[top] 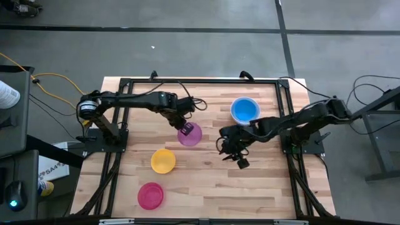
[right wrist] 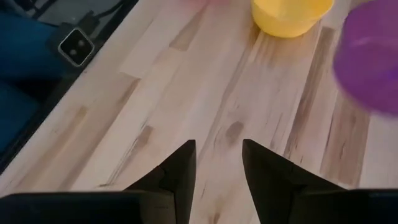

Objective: Nest bowls inside each other
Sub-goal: Stack the purple bowl on the blue bowl

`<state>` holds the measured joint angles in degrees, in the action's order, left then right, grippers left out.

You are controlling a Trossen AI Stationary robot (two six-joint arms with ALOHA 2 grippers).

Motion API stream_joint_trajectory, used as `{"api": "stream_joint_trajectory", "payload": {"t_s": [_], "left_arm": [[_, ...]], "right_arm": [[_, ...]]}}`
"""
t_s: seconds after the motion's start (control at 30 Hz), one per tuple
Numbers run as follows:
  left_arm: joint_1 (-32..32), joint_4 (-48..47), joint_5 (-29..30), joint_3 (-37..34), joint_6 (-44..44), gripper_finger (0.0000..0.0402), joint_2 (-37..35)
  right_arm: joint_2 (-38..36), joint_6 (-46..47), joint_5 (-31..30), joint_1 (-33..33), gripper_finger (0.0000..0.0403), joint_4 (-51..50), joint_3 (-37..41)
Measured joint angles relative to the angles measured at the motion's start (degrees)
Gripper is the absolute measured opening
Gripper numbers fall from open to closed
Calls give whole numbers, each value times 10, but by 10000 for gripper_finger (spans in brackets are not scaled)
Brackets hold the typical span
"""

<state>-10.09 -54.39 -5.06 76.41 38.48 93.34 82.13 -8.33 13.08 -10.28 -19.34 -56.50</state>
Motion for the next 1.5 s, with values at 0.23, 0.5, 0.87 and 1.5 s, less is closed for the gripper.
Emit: {"api": "stream_joint_trajectory", "payload": {"t_s": [0.23, 0.5, 0.87, 1.5], "left_arm": [[12, -20, -6, 74, -31, 0, 56], [40, -30, -8, 132, -57, 0, 67], [69, -42, -8, 139, -59, 0, 67], [75, -21, -28, 140, -57, 0, 87]], "right_arm": [[50, -51, -50, -8, 125, -37, -73], [73, -90, -113, -10, 125, -55, -95], [73, -102, -117, -10, 125, -45, -104], [73, -119, -161, -43, 125, -45, -104]]}}
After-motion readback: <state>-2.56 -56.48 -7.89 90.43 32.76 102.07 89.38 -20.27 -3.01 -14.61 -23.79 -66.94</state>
